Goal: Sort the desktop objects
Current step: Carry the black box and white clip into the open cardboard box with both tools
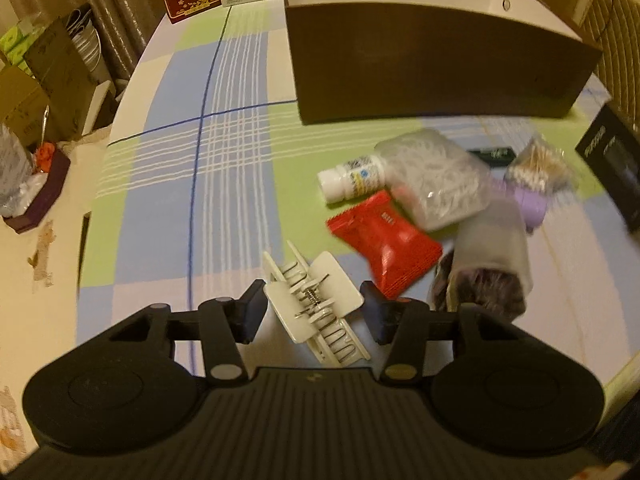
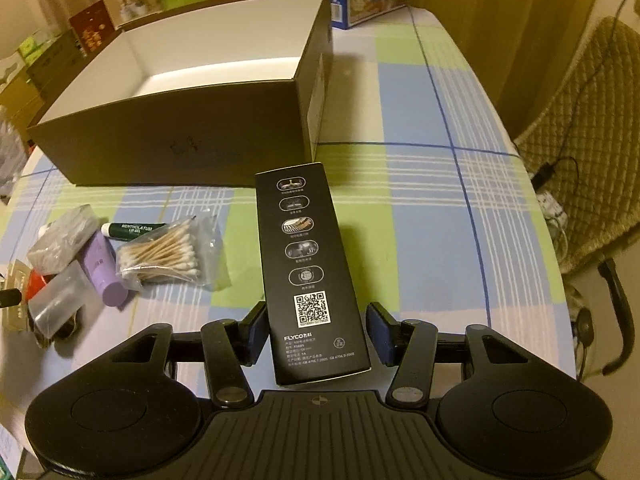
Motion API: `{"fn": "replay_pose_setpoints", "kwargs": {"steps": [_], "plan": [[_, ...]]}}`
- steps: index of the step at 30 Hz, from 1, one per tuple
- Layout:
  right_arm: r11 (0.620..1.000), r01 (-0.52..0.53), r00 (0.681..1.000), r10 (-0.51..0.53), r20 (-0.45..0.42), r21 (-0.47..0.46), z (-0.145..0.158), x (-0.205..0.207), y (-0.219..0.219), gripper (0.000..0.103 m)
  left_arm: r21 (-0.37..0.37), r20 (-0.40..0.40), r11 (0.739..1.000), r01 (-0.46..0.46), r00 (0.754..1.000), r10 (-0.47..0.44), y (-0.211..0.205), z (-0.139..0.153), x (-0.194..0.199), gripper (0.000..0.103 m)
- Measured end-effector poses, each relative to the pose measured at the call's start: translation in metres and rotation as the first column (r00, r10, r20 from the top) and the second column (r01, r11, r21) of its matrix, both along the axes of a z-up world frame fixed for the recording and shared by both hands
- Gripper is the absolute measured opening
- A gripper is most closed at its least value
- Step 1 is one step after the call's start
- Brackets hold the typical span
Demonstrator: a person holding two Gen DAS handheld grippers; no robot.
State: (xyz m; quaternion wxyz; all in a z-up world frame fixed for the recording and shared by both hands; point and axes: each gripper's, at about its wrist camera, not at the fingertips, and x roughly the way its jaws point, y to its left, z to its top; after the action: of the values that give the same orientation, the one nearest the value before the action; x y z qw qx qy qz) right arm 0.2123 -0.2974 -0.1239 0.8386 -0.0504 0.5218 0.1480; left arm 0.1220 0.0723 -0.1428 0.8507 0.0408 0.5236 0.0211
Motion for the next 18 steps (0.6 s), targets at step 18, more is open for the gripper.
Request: {"fn": "replay_pose_setpoints", "kwargs": {"steps": [18], "plan": [[0.995, -0.094, 0.996, 0.094, 0.002, 0.020, 0.001, 0.009, -0.007, 0.066, -0.012, -0.016, 0.981, -0.192, 0.981, 0.192, 0.007, 0.003, 0.003, 0.038]]}}
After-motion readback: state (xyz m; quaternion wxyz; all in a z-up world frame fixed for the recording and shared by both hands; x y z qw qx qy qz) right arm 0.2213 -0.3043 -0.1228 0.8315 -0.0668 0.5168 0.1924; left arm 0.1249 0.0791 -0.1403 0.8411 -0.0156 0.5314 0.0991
